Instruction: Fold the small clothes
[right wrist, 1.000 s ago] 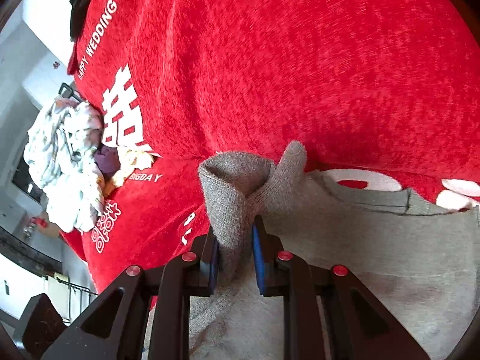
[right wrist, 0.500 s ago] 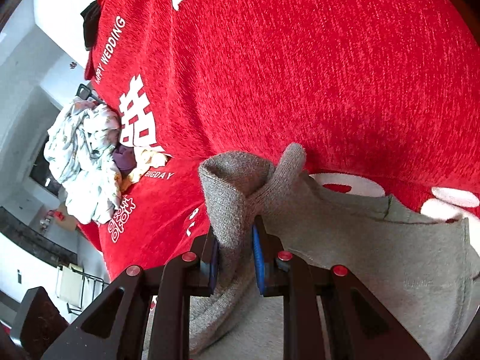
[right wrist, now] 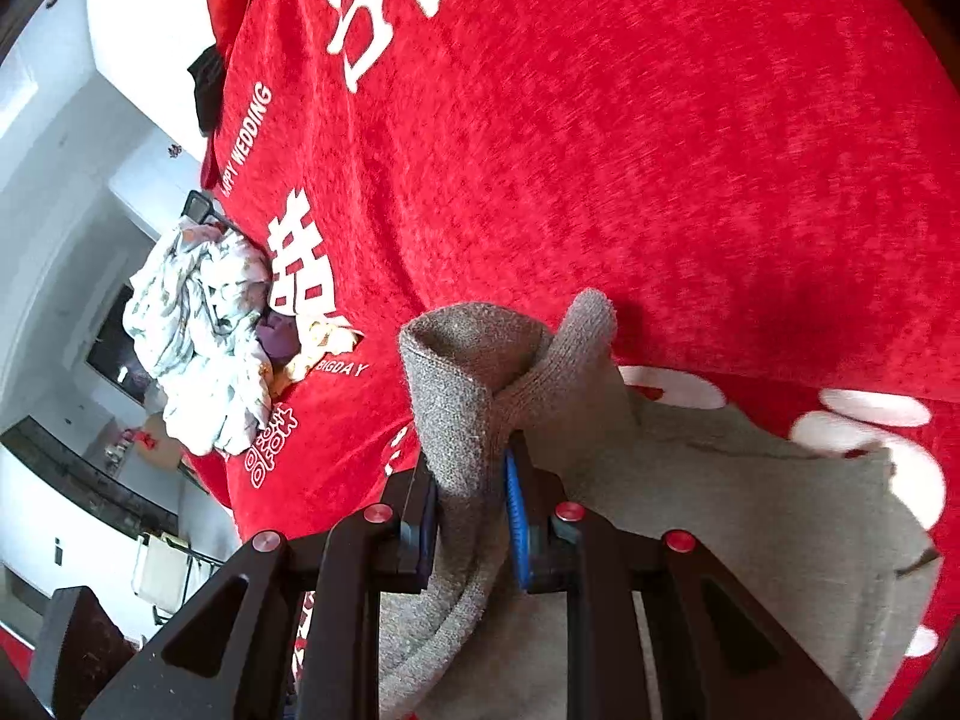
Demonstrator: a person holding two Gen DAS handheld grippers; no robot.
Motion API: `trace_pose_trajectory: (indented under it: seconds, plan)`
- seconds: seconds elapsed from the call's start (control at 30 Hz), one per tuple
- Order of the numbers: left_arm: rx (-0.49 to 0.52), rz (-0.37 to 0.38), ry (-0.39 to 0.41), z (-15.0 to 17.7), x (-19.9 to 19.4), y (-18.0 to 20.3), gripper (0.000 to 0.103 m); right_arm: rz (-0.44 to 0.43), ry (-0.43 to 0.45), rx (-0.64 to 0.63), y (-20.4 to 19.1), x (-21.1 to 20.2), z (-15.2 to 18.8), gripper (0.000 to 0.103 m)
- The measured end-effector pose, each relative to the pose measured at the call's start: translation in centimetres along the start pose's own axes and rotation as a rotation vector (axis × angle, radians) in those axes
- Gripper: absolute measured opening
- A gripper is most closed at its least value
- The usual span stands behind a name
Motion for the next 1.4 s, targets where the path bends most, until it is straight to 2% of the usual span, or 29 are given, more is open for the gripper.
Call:
trace_pose_trajectory:
  seconds: [0.33,0.8,0.9,1.03,1.4]
  plan:
    - [0.072,0.009,-0.025,-0.4,1.5,5.4,0.015,0.022,0.032,0.040,3.8,-4.0,1.1,0.021]
    - [0.103,0.009,-0.082,0.2,4.8,8.9,0.015,0.063,0.023,0.071,7.1,-5.7,2.6,0.021]
    - [0.109,-0.016,-0.087,0.3,5.4,9.7,0.015,0.070,0.019,0.072,7.5,-5.9,2.8,0.021]
    - [0.153,-0.106,-0.084,0.5,6.1,12.0,0.015,0.070,0.017,0.073,8.1,-6.1,3.1,0.021]
    - [0.220,-0.205,-0.060,1.2,6.0,15.8,0.015,0.052,0.048,0.062,9.4,-9.0,4.2,0.021]
Point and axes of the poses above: each gripper's, at about its wrist camera, not at the fingertips, and x roughly the way its jaws point, y to its right, z to its underside, the point moved 2 cm from there along x, roughly the way its jaws point, and after that the axes turned 7 degrees about -z, right-handed, at the moved point
